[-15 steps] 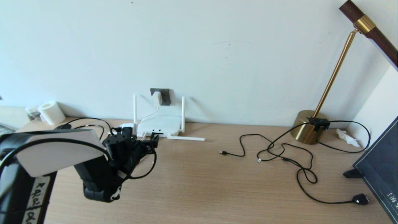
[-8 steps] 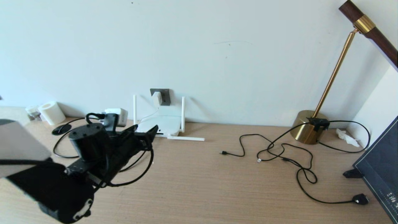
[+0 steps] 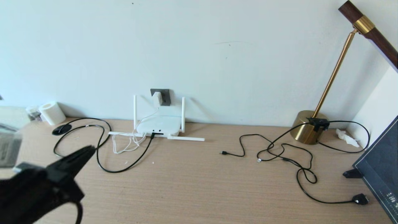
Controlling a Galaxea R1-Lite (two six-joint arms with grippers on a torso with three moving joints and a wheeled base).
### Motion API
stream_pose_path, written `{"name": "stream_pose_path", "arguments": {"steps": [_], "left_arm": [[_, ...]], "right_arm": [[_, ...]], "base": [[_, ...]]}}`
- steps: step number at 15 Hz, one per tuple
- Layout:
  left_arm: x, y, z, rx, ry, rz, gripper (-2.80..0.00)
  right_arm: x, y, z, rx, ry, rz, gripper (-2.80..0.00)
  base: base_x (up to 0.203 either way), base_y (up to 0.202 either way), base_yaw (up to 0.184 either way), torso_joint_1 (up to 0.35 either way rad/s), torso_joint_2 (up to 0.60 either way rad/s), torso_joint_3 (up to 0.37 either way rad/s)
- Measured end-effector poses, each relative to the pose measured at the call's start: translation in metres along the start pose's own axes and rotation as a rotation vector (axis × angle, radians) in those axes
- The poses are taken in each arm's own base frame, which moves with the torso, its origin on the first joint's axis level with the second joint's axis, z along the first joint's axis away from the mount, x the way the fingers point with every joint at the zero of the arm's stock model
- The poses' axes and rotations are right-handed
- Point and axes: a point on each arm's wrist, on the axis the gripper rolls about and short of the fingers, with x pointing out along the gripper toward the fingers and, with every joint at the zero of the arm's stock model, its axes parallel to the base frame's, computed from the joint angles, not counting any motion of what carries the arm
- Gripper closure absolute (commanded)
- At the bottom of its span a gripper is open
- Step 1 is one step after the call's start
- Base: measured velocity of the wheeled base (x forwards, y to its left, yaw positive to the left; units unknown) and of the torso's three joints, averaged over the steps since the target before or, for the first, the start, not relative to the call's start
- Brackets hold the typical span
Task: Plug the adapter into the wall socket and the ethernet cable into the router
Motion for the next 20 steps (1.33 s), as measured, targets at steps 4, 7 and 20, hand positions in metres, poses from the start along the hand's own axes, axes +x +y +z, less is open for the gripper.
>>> {"name": "stream_pose_path", "arguments": {"steps": [4, 7, 20], "left_arm": [[-0.090, 0.013, -0.047, -0.005, 0.235, -0.090, 0.00], [-0.124, 0.017, -0.083, 0.003, 0.446, 0.010, 0.00], [-0.150, 0.010, -0.099, 0.014, 0.107, 0.146, 0.00]], "right_arm": [[0.000, 0.000, 0.000, 0.003, 0.000, -0.001, -2.80], [0.000, 0.000, 0.000, 0.004, 0.000, -0.001, -2.80], [0.001, 0.000, 0.001, 0.018, -0.018, -0.021, -2.80]], "base": [[0.000, 0.000, 0.000, 0.000, 0.00, 0.000], [0.000, 0.000, 0.000, 0.000, 0.00, 0.000], [0.000, 0.000, 0.000, 0.000, 0.00, 0.000]]}}
